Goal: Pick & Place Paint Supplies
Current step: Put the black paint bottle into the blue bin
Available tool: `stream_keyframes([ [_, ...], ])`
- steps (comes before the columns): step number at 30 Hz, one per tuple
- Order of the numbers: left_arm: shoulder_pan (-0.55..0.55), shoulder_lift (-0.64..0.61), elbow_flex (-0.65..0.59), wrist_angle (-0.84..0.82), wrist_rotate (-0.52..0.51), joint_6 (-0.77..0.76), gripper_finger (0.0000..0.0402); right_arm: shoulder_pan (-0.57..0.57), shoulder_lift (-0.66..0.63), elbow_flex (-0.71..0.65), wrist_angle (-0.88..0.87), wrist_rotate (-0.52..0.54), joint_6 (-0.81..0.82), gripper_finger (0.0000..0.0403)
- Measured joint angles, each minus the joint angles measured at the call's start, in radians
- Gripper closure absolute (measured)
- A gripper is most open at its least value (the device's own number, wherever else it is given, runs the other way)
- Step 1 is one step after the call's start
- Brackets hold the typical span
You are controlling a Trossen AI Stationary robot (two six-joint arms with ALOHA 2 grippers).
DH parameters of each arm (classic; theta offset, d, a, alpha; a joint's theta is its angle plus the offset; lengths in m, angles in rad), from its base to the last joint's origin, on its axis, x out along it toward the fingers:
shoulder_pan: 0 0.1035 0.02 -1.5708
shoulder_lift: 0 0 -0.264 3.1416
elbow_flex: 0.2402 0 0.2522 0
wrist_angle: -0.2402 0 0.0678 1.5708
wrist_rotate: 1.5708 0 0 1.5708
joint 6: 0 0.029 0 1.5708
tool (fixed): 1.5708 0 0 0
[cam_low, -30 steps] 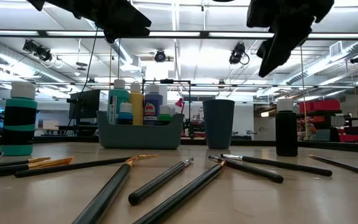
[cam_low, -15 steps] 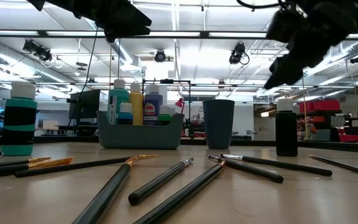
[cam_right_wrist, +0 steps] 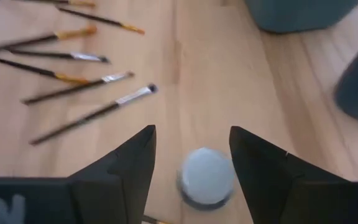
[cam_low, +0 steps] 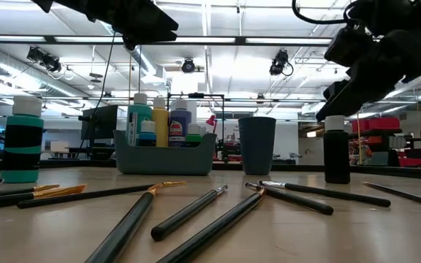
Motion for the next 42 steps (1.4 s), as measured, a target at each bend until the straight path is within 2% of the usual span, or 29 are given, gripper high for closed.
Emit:
stream_keyframes([
  [5,0.000,0.000,0.000,0.002,0.000,0.000,0.0223,0.000,-0.001,0.000,0.064,0.010,-0.052,0.0197],
  [12,0.000,0.000,0.000,0.002,0.000,0.000,0.0223,-0.001,0.001,-0.001,-0.016,0.074,-0.029,0.0197],
  [18,0.000,0.000,0.000,0.001,0.000,0.000,0.0223,-0.001,0.001,-0.001,-0.039,0.066,0.032,0.0197],
  [26,0.000,0.000,0.000,0.001,0.000,0.000,0.0223,-0.001,0.003,-0.001,-0.066,0.086,0.038,0.0197],
  [34,0.000,0.000,0.000,0.001,0.000,0.000,0.0223,-0.001,0.058,0.000,-0.038,0.085,0.038,0.0199],
  [38,0.000,0.000,0.000,0.001,0.000,0.000,0.0223,-0.001,0.066,0.000,-0.032,0.085,0.037,0.0224],
  [42,0.000,0.000,0.000,0.001,0.000,0.000,0.0223,-0.001,0.066,0.001,-0.030,0.088,0.036,0.0281],
])
